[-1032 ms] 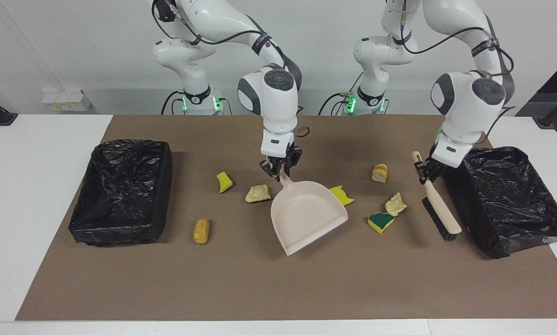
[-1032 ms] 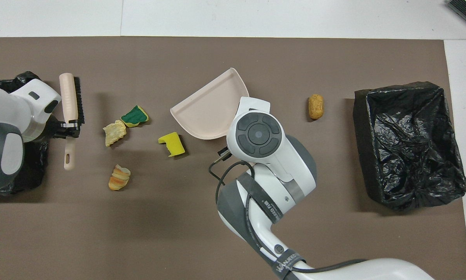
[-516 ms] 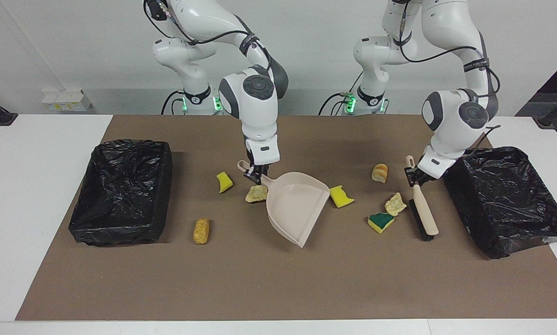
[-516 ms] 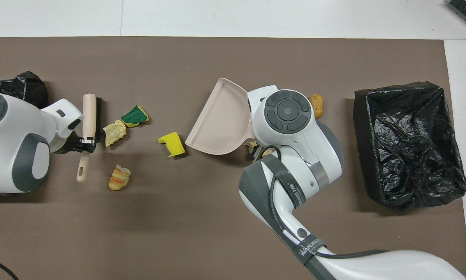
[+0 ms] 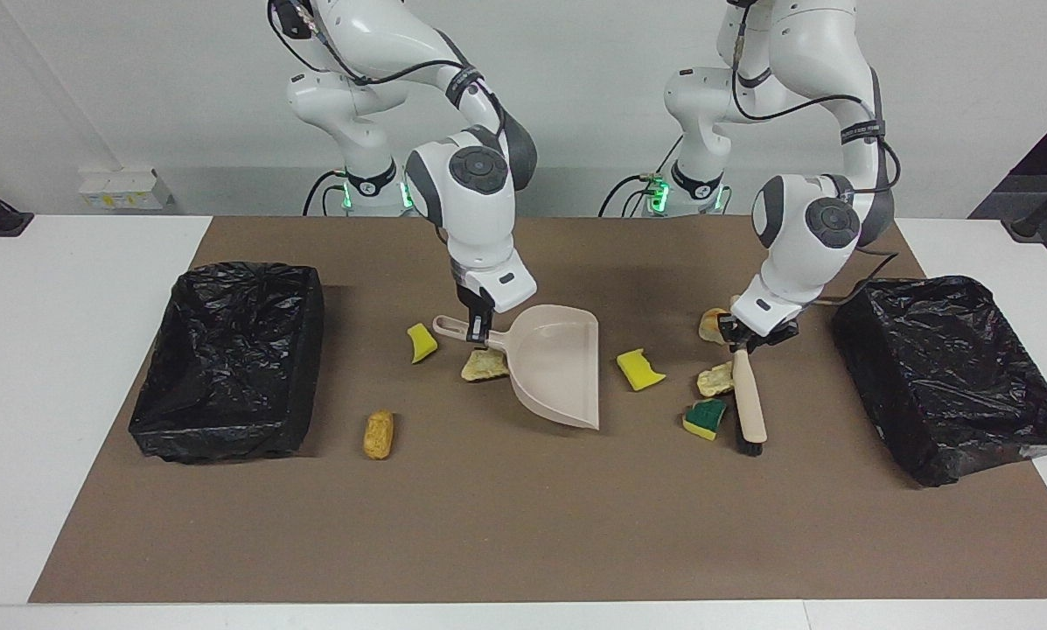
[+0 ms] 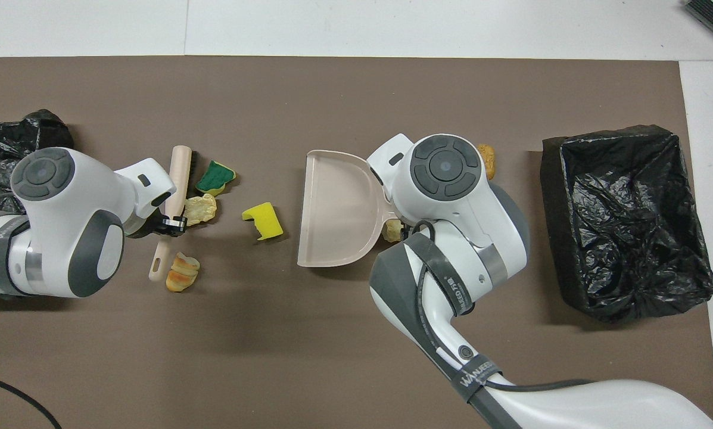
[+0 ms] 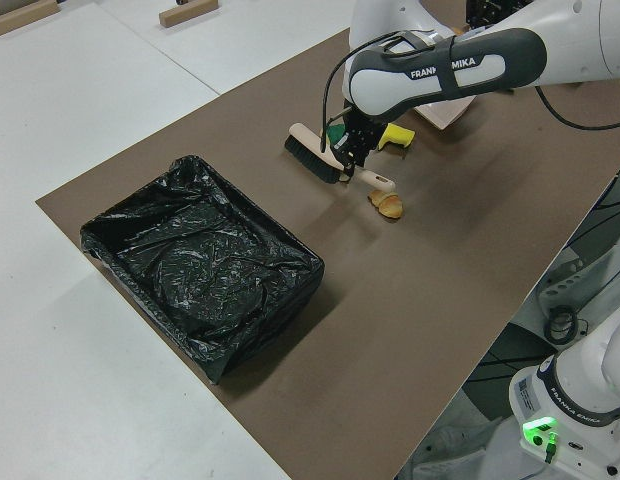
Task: Sweep and dump trash in bin
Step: 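Sweep crusts and sponges with the left brush into the right-held dustpan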
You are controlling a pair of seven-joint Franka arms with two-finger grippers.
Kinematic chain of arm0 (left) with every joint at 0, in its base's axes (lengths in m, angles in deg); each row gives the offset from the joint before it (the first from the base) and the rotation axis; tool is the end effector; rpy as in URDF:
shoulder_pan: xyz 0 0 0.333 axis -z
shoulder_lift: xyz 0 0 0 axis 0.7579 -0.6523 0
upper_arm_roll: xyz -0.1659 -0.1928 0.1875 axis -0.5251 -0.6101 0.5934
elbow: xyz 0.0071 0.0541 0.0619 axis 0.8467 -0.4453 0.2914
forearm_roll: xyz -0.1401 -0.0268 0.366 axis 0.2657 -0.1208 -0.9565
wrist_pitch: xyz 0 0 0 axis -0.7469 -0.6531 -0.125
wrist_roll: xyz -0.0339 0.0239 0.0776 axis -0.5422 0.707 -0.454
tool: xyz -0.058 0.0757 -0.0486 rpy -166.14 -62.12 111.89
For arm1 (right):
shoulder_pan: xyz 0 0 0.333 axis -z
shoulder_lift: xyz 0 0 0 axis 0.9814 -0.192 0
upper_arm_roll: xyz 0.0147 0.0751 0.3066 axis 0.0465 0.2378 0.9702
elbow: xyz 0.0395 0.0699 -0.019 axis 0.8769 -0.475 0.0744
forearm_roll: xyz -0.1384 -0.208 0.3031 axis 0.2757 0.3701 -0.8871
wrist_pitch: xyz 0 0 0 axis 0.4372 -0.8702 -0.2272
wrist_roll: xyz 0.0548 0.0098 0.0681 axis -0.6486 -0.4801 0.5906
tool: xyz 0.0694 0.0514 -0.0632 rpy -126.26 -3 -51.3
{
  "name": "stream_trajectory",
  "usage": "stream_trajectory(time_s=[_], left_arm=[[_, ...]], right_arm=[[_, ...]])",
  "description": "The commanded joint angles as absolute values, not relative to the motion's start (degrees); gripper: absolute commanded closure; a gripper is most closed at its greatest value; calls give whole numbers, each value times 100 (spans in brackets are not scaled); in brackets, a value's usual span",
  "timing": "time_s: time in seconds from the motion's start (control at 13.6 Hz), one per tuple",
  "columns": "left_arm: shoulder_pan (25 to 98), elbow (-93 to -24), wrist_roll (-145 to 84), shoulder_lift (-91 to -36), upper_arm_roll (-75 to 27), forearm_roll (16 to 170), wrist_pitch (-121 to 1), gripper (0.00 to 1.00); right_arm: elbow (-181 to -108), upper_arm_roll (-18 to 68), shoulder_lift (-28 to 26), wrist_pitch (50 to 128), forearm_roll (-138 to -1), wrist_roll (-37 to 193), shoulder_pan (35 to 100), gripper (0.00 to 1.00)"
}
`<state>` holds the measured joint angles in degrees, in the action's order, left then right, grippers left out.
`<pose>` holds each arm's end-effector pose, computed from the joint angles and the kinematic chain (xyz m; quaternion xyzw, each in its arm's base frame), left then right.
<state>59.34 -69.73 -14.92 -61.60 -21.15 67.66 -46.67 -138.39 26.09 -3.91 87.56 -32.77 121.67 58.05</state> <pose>0.5505 -0.0968 0.3480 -0.9954 0.0908 0.0310 0.0036 0.5707 0.3017 0.4106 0.7485 0.6626 -0.0023 0.0251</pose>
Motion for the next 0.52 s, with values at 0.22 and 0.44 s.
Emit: stream_trajectory(time_s=[0.22, 0.44], left_arm=[[6405, -7348, -1353, -5950, -2061, 6911, -4706, 100], [6747, -7585, -1414, -5792, -2052, 6999, -4750, 100]], right_arm=[[-13715, 2649, -785, 8990, -3182, 12328, 5801, 100], [-13670, 2649, -944, 9061, -3094, 12337, 5793, 100]])
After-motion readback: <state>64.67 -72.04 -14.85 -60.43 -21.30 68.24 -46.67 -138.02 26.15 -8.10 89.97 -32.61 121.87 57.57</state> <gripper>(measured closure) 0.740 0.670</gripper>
